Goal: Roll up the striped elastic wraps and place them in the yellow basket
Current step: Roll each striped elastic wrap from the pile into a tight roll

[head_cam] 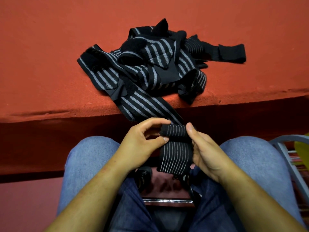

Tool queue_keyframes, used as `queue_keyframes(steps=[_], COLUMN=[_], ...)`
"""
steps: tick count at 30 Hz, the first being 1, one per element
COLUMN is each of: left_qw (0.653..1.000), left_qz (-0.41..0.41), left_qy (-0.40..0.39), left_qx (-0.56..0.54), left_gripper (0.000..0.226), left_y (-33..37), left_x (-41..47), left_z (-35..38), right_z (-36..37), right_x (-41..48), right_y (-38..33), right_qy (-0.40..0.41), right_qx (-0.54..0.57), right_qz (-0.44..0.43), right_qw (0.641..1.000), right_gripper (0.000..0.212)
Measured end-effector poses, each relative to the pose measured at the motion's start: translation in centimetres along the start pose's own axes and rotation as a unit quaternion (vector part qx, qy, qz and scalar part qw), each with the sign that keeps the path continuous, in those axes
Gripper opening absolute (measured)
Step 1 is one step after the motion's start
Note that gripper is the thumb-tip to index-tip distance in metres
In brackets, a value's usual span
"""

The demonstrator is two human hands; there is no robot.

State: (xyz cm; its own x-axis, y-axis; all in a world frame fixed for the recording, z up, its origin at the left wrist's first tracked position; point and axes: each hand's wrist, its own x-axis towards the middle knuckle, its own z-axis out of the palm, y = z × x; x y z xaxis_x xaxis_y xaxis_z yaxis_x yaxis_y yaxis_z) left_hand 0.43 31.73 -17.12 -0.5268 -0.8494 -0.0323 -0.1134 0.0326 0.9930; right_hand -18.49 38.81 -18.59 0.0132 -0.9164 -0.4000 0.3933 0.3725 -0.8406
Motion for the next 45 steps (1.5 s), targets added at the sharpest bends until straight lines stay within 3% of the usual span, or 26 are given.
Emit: queue_keyframes(steps=[8, 19, 26, 35, 45], left_qw=[0.998, 0.993, 0.984, 0.969, 0.965], left_qz=[-0.041, -0.107, -0.148, -0.174, -0.15], left_qy=[-0.011, -0.026, -0.084, -0.173, -0.214], left_qx=[-0.037, -0.051, -0.053, -0.039, 0.006], left_gripper=[0.046, 0.045, 0.054, 0.037, 0.025], left_y=[-0.1, -0.4, -0.7, -0.9, -1.1], left_x=[0.0, 0.1, 0.0, -0.2, -0.2], left_z=[0.3, 0.5, 0.3, 0.4, 0.3], right_z=[0.1, -0.4, -0.6, -0.8, -0.8], right_x=[-0.1, -0.1, -0.1, 0.0, -0.2], right_y=[-0.2, 0.0, 0.0, 0.1, 0.2], right_qy=[0.012, 0.021, 0.038, 0.051, 0.046], right_qx=[0.005, -0.013, -0.031, -0.042, -0.063], right_qz=[-0.037, -0.052, -0.058, -0.082, -0.105], right_qw=[0.999, 0.998, 0.997, 0.994, 0.991], right_gripper=[0.043, 0.04, 0.032, 0.026, 0.035])
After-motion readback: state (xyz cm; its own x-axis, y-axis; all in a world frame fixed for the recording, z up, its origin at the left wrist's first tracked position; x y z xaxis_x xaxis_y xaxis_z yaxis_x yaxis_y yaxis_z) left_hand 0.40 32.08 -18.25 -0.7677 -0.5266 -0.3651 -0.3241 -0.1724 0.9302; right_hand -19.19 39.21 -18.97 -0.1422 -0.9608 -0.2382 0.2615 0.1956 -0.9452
